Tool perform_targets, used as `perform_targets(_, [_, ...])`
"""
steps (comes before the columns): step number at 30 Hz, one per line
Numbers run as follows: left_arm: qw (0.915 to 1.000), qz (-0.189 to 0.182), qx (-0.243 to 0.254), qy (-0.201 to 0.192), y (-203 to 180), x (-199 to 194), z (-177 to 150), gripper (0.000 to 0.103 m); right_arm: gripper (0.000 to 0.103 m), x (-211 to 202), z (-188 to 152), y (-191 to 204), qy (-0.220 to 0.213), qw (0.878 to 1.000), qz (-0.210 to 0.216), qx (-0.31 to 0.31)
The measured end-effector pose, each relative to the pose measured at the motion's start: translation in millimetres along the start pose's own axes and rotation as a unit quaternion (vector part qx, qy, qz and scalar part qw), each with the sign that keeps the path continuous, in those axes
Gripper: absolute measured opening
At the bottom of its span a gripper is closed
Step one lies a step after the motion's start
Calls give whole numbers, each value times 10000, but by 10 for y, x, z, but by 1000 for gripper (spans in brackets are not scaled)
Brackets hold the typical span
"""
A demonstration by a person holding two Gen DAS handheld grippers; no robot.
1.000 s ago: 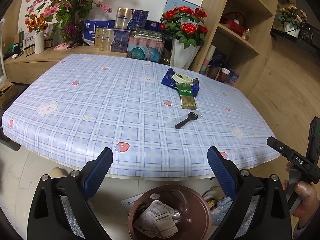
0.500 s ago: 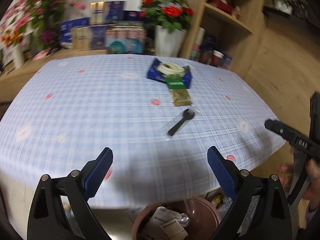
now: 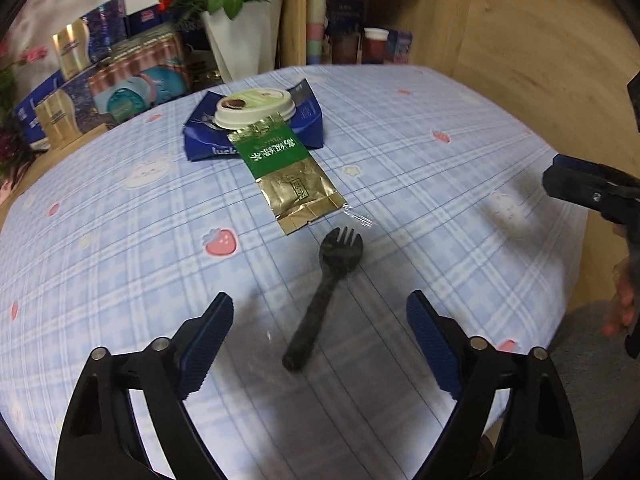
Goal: Collect trash
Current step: 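Reach the left gripper to the wrapped black spoon and grasp it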
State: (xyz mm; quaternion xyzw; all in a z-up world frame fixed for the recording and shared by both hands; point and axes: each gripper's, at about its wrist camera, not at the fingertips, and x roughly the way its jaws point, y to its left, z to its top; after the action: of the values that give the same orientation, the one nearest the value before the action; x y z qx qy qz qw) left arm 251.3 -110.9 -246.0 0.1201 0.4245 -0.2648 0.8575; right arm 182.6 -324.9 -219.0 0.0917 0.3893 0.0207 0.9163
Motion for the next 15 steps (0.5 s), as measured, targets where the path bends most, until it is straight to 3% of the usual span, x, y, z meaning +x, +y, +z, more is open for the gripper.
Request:
perform_targets(12, [9997,48,106,220,14,292,51,66,97,197,13,37,237,9997,107,5])
perform_targets(13, [9997,105,116,187,18,287,56,53,97,205,20,54,247,9996,120,-25])
perform_targets(15, [9998,110,108,137,37,269,66,13,97,216,44,103,244,9996,132,-104])
